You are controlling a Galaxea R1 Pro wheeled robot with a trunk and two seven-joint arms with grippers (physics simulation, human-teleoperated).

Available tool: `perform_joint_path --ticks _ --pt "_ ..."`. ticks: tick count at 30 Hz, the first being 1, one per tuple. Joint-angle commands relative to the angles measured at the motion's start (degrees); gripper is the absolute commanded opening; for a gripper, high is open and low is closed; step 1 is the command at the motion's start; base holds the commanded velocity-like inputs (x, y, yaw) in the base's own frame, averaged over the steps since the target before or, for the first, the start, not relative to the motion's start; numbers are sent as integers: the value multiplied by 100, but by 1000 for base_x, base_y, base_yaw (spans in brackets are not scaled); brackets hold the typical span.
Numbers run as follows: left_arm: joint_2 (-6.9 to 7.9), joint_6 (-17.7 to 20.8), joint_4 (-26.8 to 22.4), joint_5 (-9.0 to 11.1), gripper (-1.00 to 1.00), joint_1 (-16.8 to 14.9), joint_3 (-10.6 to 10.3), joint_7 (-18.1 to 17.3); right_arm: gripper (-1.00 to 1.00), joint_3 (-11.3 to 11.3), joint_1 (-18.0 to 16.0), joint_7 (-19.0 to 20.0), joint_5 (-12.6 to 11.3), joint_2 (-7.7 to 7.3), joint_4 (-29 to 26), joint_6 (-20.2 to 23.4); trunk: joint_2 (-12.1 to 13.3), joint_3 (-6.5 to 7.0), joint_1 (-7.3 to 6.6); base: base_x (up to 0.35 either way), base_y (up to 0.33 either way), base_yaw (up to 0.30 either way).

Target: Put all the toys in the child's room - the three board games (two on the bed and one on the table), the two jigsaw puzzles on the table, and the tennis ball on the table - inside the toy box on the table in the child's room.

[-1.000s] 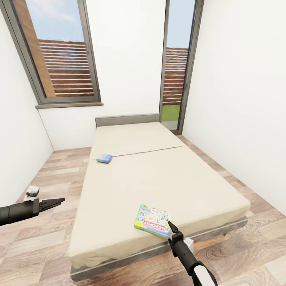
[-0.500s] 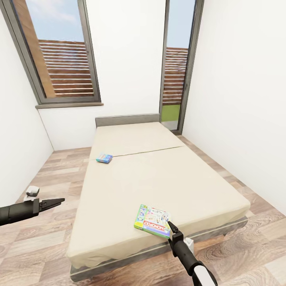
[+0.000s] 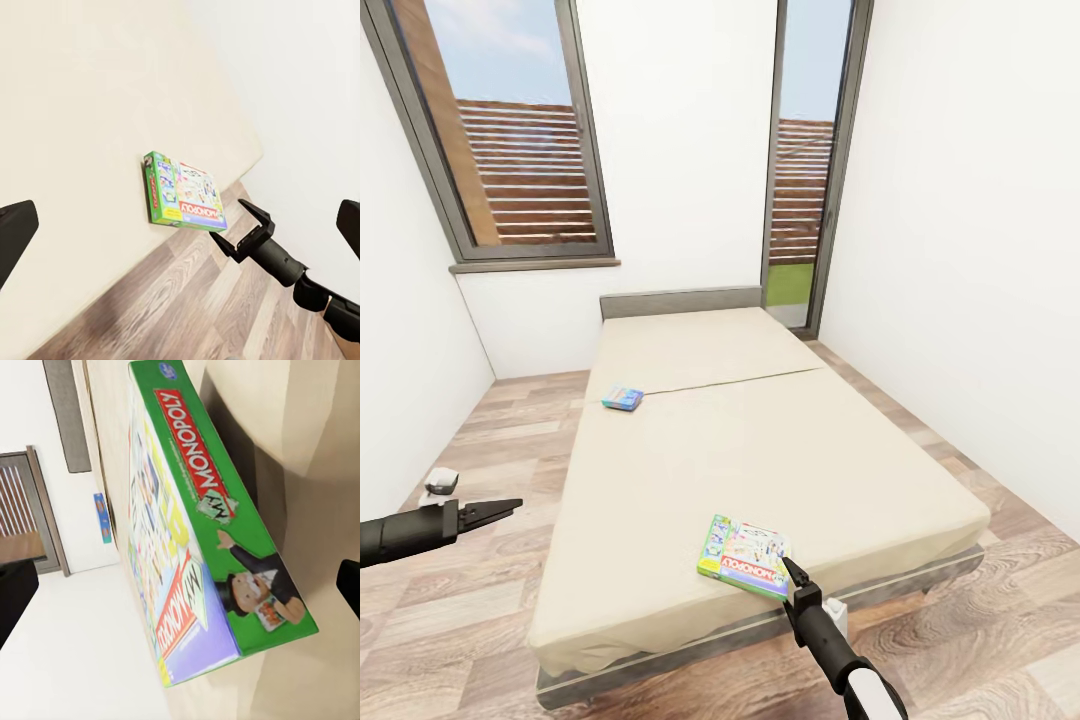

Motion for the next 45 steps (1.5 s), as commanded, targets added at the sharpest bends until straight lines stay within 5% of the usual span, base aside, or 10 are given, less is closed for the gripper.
perform_joint_path --ticks 1,17,24,45 --pt "0 57 -4 -60 100 -5 7 -54 100 -32 -4 8 -38 6 -1 53 -2 -5 -1 0 0 0" --pt "3 57 -4 -51 100 -5 16 -54 100 -32 -4 8 -38 6 -1 58 -2 -5 -1 0 0 0" --pt "3 57 -4 -50 100 -5 17 -54 100 -32 -4 8 -38 6 -1 61 -283 -131 153 0 0 0" --pt "11 57 -4 -42 100 -5 24 -54 100 -32 -4 8 -38 6 -1 62 -363 -167 197 0 0 0"
